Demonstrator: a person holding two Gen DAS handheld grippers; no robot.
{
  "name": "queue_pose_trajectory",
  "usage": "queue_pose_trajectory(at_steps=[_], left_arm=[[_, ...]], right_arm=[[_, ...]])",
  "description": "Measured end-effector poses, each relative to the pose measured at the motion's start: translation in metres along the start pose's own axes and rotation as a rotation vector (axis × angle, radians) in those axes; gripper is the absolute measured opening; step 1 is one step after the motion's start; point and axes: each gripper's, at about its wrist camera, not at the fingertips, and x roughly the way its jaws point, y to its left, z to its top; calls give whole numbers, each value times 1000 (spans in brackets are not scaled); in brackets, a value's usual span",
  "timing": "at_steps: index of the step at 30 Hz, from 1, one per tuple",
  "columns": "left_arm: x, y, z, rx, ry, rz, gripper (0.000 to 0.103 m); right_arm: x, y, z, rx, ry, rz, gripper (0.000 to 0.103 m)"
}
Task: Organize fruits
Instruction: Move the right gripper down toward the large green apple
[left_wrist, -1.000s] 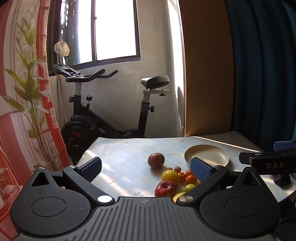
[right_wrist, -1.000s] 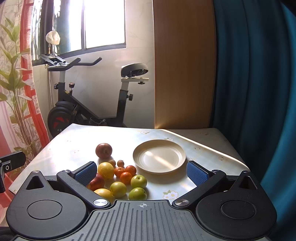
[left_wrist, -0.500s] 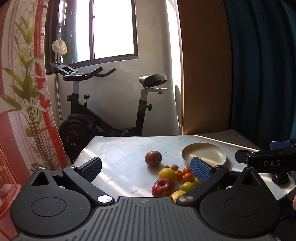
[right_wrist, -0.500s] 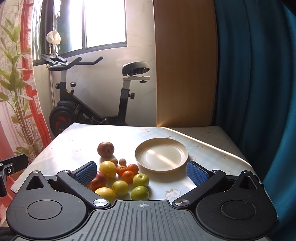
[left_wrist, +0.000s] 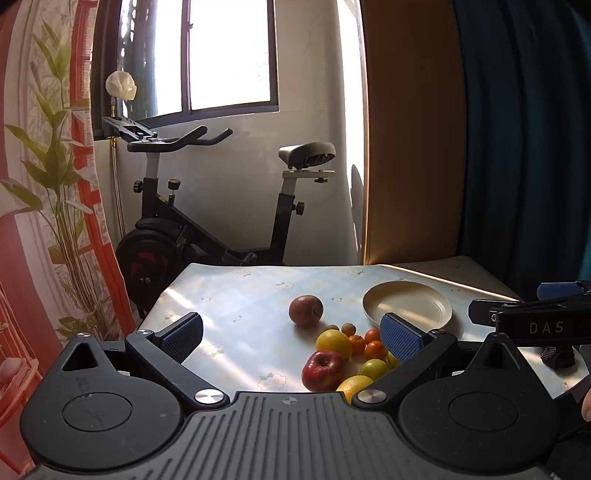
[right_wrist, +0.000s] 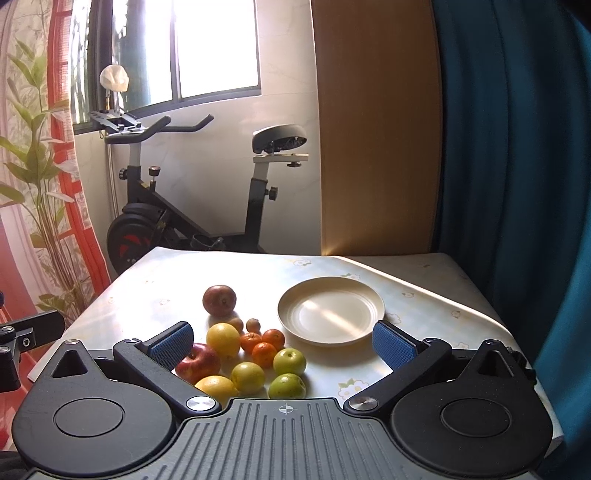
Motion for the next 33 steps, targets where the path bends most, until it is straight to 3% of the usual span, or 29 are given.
queue_pose_trajectory(at_steps=[10, 17, 20, 24, 33], left_arm=[[30, 13, 15, 34, -14, -49, 103], [75, 24, 13, -41, 20, -116, 103], [96, 24, 9, -70, 60, -123, 102], [115, 26, 4, -89, 77, -114, 99], [144, 35, 4, -87, 72, -71, 98]], right_arm=[[29, -24, 9, 16, -48, 91, 103], [61, -33, 1, -51, -123, 20, 103], [74, -36, 0, -35, -119, 45, 103], [91, -37, -5, -31, -187, 19, 103], [135, -36, -12, -35, -81, 68, 103]])
